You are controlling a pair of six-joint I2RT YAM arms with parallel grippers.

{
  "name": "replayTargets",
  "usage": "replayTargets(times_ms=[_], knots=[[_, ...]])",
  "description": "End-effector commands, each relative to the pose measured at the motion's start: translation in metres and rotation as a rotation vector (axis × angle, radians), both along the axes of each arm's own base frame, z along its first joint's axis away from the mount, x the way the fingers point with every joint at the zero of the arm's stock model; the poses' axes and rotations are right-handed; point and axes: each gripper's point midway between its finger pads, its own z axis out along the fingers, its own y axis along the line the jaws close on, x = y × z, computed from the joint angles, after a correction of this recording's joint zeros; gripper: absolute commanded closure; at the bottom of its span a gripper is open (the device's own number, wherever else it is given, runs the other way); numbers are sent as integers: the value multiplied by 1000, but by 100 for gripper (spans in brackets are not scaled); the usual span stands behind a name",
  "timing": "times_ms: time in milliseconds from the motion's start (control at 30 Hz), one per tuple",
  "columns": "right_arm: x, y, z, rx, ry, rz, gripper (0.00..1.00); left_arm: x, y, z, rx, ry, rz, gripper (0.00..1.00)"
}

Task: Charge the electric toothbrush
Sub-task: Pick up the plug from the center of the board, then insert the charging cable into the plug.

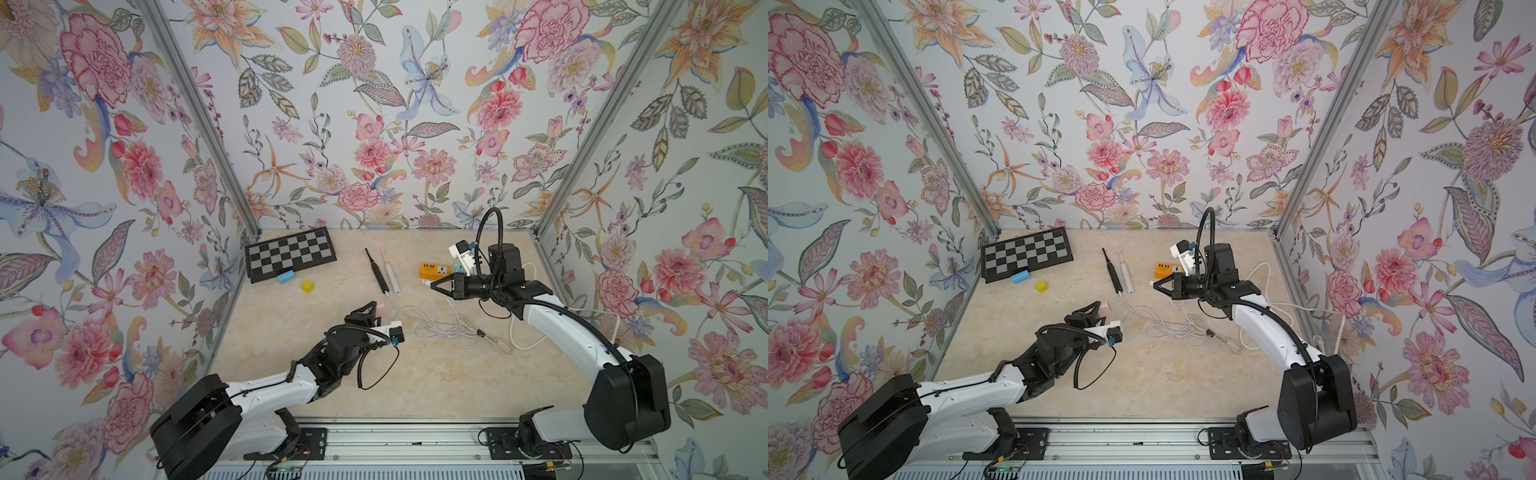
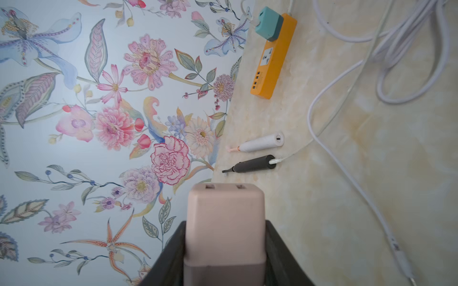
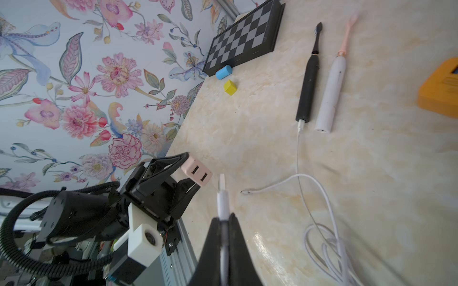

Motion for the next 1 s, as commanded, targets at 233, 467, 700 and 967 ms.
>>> replayTargets(times_ms=[233,467,700,967], knots=[[0,16,59,218,164,220,100,67,-19,160,195,-575,-184,64],[33,5,79,231,175,135,100,75,-42,159,149,-639,-362,67],[40,13,80,236,204,144,100,70,-58,149,80,-693,-448,68],[31,28,79,233,219,184,100,71,-61,138,53,-671,-465,68]])
